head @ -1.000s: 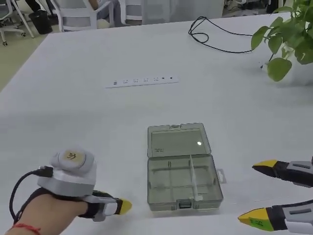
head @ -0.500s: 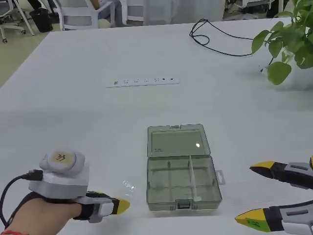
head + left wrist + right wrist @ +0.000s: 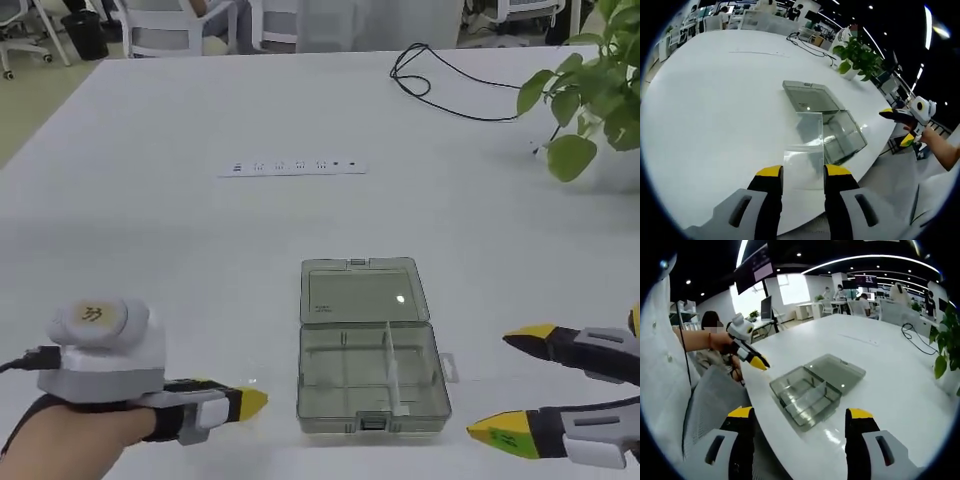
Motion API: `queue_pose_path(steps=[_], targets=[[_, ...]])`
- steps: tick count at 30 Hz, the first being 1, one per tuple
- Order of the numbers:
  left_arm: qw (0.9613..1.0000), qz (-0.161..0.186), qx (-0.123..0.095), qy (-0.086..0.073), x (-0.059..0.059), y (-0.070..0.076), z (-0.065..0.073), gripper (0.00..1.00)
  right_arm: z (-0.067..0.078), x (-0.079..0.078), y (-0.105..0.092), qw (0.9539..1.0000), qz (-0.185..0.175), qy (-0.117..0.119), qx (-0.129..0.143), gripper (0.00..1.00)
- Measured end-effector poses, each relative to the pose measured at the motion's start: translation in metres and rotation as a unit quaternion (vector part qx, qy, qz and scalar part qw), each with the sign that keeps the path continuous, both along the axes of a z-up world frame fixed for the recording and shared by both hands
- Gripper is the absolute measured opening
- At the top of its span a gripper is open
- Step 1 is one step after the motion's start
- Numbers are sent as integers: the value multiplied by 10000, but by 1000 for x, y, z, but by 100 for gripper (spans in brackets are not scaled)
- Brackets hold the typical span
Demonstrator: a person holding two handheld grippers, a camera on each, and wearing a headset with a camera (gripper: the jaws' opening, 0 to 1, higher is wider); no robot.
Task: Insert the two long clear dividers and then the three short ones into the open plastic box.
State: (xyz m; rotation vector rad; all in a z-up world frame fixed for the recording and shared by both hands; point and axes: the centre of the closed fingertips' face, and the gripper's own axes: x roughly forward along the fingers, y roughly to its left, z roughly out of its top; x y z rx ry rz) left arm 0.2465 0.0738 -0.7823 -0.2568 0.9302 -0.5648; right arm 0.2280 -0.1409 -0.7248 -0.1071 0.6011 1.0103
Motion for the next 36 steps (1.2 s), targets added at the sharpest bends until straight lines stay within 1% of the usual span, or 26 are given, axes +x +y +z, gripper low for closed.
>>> queue_pose_path(steps=[2, 6, 9, 11, 13, 14, 16, 17, 18, 19, 22, 25, 27, 29, 30, 31, 34, 35, 36], targets=[[10000, 5, -41, -70, 2, -2, 5, 30, 2, 2, 3, 10000, -34, 55, 13, 74], [9995, 21, -198, -239, 6, -10, 20, 30, 10, 5, 10, 10000, -46, 13, 53, 72], [9989, 8, -289, -369, 9, -17, 30, 30, 17, 7, 17, 9999, -79, 79, 94, 70], [9985, 0, -364, -418, 11, -19, 33, 30, 22, 9, 21, 9998, -107, 72, 147, 69], [9979, -41, -420, -500, 13, -24, 39, 30, 24, 9, 24, 9989, -248, 354, 171, 69], [9976, -51, -436, -537, 14, -26, 41, 30, 27, 10, 27, 9986, -270, 386, 219, 69], [9966, -87, -540, -619, 15, -33, 47, 30, 36, 13, 34, 9986, -276, 260, 382, 69], [9962, -106, -577, -649, 16, -37, 50, 30, 39, 13, 36, 9984, -283, 257, 417, 67], [9959, -114, -590, -671, 16, -38, 52, 30, 45, 15, 41, 9980, -303, 134, 541, 66], [9953, -140, -628, -720, 17, -42, 55, 30, 49, 16, 43, 9977, -300, 85, 600, 66], [9941, -184, -717, -798, 19, -49, 60, 30, 53, 17, 49, 9969, -366, 166, 673, 65], [9928, -224, -803, -863, 19, -56, 65, 30, 59, 22, 55, 9945, -584, 202, 846, 63], [9921, -263, -824, -913, 19, -61, 67, 30, 62, 23, 59, 9932, -660, 245, 931, 59], [9914, -312, -860, -934, 19, -65, 69, 30, 66, 28, 63, 9907, -818, 259, 1057, 54], [9912, -326, -868, -943, 19, -66, 70, 30, 67, 30, 63, 9902, -860, 276, 1070, 53], [9910, -342, -875, -949, 18, -68, 70, 30, 67, 31, 67, 9886, -960, 333, 1110, 51], [9899, -388, -924, -999, 19, -73, 75, 30, 71, 33, 75, 9845, -1102, 417, 1301, 39], [9895, -405, -949, -1016, 18, -76, 77, 30, 69, 34, 76, 9837, -1162, 464, 1289, 37], [9891, -419, -960, -1039, 18, -77, 79, 30, 68, 35, 78, 9813, -1281, 524, 1338, 36]])
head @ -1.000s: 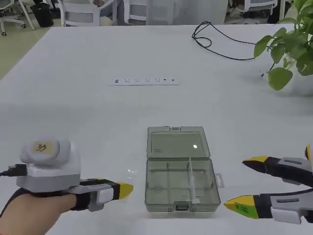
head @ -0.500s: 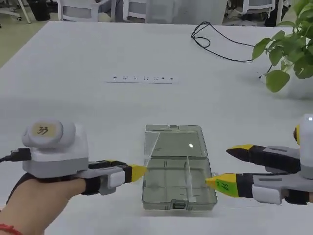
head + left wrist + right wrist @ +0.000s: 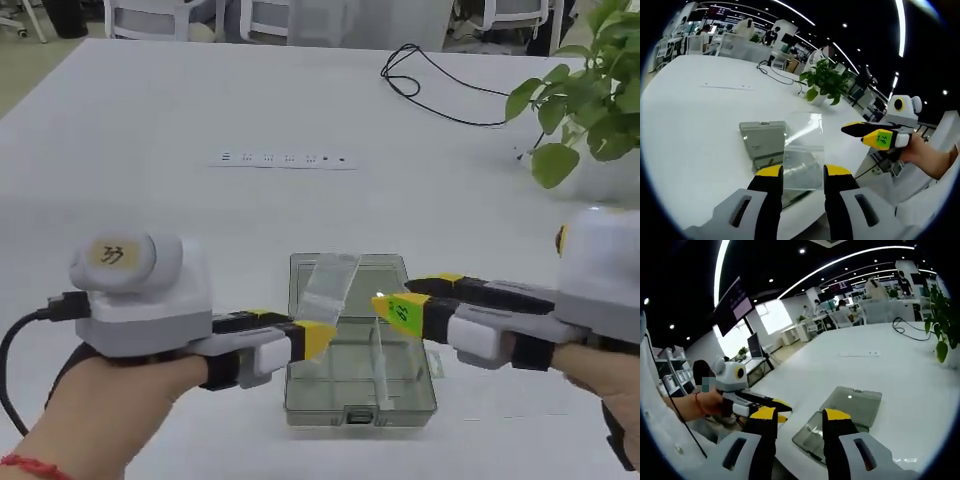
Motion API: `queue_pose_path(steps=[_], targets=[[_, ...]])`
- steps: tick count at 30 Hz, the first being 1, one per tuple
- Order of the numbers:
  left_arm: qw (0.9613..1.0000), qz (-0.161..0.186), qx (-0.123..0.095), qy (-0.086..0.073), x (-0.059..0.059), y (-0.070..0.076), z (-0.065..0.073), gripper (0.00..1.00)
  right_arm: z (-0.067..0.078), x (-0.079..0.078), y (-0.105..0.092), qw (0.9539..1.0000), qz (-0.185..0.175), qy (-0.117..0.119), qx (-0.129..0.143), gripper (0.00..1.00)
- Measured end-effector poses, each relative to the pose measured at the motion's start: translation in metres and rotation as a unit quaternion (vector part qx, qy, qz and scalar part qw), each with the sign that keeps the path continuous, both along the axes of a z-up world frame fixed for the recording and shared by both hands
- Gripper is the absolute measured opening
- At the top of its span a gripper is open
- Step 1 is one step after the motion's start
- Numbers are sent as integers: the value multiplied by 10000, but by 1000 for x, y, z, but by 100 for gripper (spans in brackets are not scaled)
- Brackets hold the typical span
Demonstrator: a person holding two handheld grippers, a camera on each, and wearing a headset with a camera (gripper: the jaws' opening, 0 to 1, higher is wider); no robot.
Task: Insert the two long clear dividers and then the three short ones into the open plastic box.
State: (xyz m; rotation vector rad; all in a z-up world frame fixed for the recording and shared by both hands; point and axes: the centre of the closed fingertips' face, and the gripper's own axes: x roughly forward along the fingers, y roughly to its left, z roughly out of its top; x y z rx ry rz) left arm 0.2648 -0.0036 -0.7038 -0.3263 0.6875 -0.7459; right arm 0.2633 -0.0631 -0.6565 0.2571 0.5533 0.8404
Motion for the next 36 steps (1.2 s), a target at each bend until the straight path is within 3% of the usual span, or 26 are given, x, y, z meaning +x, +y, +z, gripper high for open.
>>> queue_pose_path(steps=[12, 29, 34, 36], targets=[[9995, -261, 63, -182, -4, -18, 5, 30, -17, -2, 9, 9971, -372, 611, 242, 23], [9986, -417, 167, -267, -5, -24, 7, 30, -23, 3, 17, 9919, -670, 953, 504, 8], [9988, -393, 141, -252, -5, -25, 7, 31, -23, 3, 16, 9882, -891, 1091, 603, 7], [9985, -416, 218, -281, -5, -23, 5, 24, -22, 3, 16, 9881, -892, 1094, 603, 7]])
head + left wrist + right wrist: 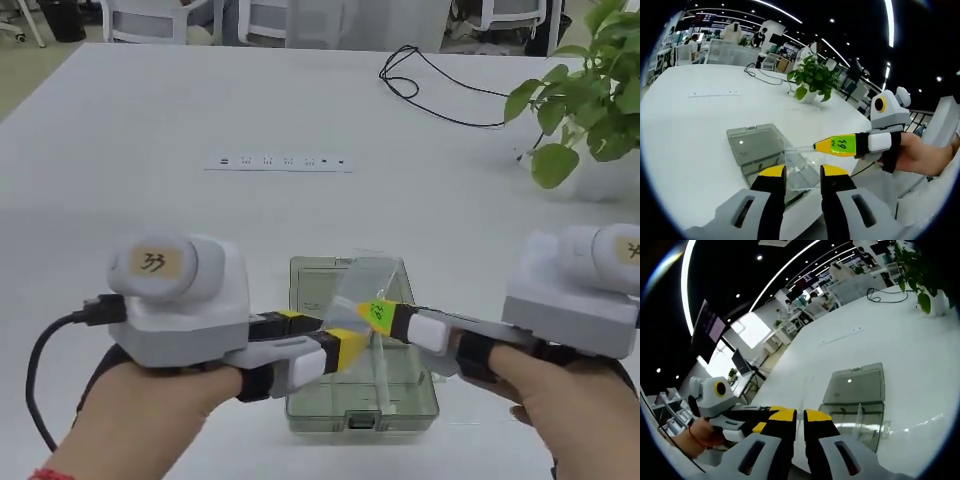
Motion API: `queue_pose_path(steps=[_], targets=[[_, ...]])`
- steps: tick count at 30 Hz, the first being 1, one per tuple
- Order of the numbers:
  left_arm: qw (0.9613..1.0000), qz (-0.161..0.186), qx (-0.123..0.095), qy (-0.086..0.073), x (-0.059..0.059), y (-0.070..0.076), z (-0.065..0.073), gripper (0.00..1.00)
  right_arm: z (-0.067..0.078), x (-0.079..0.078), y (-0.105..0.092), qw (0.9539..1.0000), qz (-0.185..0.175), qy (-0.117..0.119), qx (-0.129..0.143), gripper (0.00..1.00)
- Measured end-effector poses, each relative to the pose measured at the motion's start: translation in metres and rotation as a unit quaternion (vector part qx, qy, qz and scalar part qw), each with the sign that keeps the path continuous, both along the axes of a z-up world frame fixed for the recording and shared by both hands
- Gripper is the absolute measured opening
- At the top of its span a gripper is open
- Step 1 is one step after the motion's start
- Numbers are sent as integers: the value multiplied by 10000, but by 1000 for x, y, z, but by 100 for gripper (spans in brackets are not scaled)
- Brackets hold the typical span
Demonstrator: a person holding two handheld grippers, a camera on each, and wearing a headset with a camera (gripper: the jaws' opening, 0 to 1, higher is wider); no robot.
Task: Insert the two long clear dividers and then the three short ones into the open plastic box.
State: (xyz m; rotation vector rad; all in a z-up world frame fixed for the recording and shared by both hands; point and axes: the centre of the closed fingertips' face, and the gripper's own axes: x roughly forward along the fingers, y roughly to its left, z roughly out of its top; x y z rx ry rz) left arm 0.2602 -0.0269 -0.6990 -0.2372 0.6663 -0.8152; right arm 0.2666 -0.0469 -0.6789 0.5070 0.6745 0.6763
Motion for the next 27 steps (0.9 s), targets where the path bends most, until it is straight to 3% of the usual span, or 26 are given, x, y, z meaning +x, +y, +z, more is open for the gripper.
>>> queue_pose_path(steps=[3, 6, 8, 16, 27], targets=[[9998, -32, -166, 80, -2, -3, 2, 29, -1, 1, -1, 10000, -4, 11, -46, 6], [9999, -145, -85, -15, -3, -4, 1, 26, -2, 1, -1, 10000, 11, 45, -44, 6], [9998, -135, -118, 41, -4, -4, 1, 27, -4, 2, -2, 9999, 33, 74, -86, 6], [9996, -271, -79, -51, -6, 2, 0, 34, -1, 4, -1, 9998, 108, 126, -101, 7], [9972, -602, 225, -379, -13, 20, -11, 50, -2, 9, 0, 9986, 360, 291, -262, 7]])
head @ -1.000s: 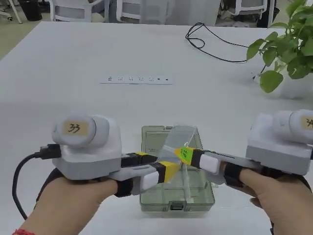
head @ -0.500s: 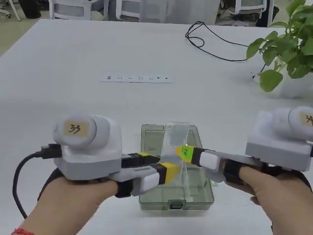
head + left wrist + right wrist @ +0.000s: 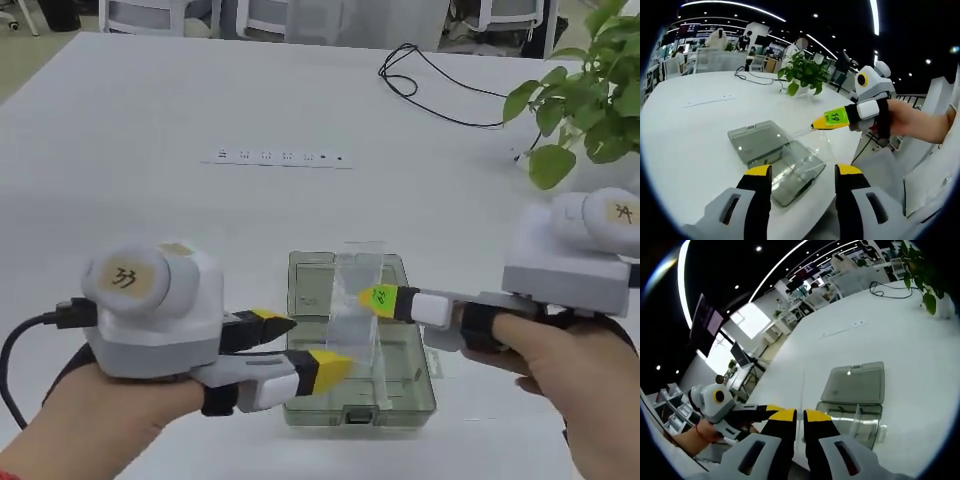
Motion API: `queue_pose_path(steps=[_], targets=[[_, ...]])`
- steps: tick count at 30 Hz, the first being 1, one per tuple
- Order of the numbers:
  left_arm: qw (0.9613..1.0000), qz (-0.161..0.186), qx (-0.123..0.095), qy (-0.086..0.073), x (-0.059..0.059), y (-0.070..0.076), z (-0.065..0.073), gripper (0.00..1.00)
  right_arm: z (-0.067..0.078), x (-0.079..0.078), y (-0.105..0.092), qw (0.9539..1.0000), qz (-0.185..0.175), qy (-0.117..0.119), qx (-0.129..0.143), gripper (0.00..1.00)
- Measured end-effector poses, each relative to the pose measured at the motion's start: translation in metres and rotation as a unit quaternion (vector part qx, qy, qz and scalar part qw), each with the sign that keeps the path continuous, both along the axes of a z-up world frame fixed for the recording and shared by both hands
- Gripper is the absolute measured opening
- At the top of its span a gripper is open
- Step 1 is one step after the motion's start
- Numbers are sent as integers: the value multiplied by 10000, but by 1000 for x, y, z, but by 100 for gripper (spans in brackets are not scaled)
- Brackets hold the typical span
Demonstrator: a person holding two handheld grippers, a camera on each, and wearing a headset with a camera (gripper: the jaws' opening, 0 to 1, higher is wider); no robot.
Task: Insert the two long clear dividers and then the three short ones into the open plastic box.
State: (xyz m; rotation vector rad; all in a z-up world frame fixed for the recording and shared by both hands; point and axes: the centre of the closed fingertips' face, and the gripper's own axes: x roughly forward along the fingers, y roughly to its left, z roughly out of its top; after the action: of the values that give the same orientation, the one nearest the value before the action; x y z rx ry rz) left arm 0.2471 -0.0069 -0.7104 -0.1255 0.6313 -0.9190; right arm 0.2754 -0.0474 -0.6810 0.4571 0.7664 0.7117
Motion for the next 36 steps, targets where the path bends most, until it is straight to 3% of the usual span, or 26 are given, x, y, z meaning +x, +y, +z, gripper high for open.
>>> queue_pose_path(steps=[7, 13, 22, 26, 31, 34, 36], targets=[[9990, -308, 154, -276, -4, 6, -7, 64, -3, 6, -3, 9998, 87, 99, -140, 7], [9977, -504, 216, -399, -7, 9, -10, 73, -8, 7, 1, 9991, 197, 273, -255, 7], [9947, -805, 267, -588, -12, 13, -16, 89, -17, 12, -1, 9947, 179, 802, -618, 7], [9931, -949, 241, -641, -15, 14, -19, 95, -27, 13, -6, 9894, 85, 1209, -798, 7], [9921, -1059, 236, -634, -18, 15, -23, 98, -39, 15, -9, 9827, 19, 1541, -1022, 7], [9912, -1147, 203, -625, -18, 15, -26, 100, -56, 11, -7, 9731, -10, 1965, -1199, 7], [9906, -1195, 196, -642, -19, 15, -26, 100, -63, 11, -6, 9699, -21, 2096, -1240, 7]])
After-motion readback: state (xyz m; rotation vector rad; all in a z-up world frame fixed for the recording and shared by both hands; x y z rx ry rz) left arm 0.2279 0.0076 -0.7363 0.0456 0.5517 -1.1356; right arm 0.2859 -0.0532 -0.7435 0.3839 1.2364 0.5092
